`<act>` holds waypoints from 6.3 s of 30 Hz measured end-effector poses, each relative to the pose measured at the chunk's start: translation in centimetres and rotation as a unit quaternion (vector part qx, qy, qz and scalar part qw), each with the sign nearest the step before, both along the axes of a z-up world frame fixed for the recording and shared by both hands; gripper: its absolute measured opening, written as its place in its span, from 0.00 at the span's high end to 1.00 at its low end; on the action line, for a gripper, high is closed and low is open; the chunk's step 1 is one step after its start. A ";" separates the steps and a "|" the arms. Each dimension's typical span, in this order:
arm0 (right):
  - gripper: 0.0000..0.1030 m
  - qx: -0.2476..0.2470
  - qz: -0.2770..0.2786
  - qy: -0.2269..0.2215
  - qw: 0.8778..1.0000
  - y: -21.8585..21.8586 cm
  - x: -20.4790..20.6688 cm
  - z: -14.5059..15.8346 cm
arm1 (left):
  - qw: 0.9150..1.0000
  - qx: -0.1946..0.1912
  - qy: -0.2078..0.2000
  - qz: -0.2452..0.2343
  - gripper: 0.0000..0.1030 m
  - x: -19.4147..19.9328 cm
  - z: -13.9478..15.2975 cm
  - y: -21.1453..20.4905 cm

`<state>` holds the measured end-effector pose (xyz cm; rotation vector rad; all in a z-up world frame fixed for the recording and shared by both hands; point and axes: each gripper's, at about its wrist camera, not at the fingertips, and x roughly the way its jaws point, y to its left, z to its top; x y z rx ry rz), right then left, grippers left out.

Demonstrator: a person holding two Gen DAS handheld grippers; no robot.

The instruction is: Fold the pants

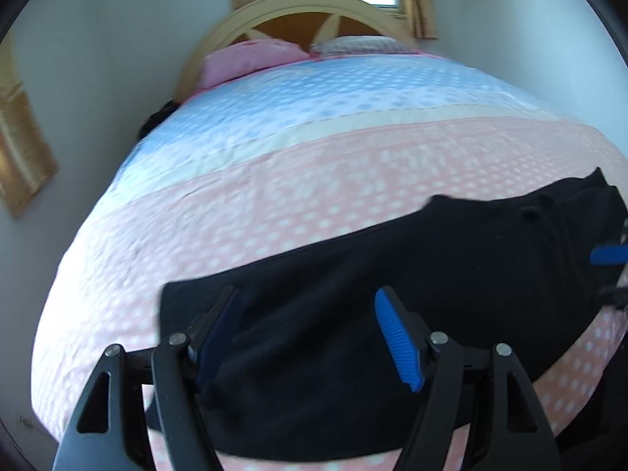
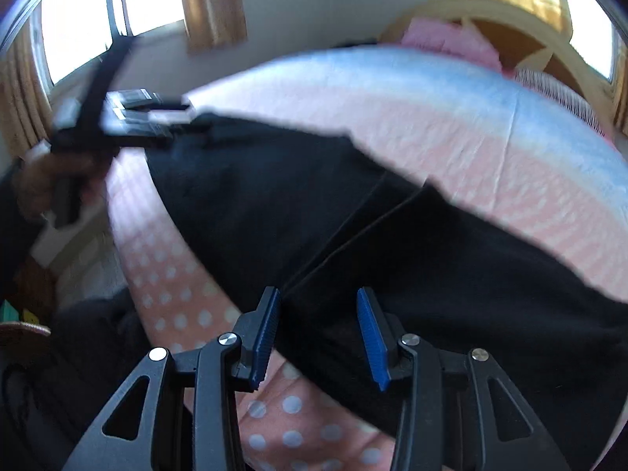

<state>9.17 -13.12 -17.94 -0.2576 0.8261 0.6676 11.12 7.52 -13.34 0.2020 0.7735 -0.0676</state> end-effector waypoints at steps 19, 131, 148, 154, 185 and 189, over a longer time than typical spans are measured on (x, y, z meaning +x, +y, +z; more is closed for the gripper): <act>0.53 0.040 0.010 -0.066 0.997 -0.3 -4.5 2.8 | 0.995 -0.063 0.015 0.077 0.11 -0.3 -4.1 8.5; 0.69 0.243 -0.034 0.135 0.960 0.8 16.9 4.8 | 0.998 -0.053 -0.032 0.009 0.85 1.2 2.8 2.5; 0.69 0.206 0.004 0.180 0.962 8.8 21.2 1.3 | 0.995 -0.067 -0.002 0.078 0.85 2.0 -0.7 9.4; 0.48 0.183 -0.014 0.182 0.966 8.6 21.9 -0.9 | 0.994 -0.042 -0.001 0.101 0.58 2.6 -2.8 10.1; 0.40 0.133 -0.144 -0.073 0.978 3.0 5.1 10.6 | 0.976 -0.094 -0.108 0.161 0.11 -6.5 4.4 9.3; 0.31 0.127 -0.132 -0.128 0.975 4.3 0.0 13.2 | 0.972 -0.105 -0.146 0.153 0.08 -8.1 6.8 8.0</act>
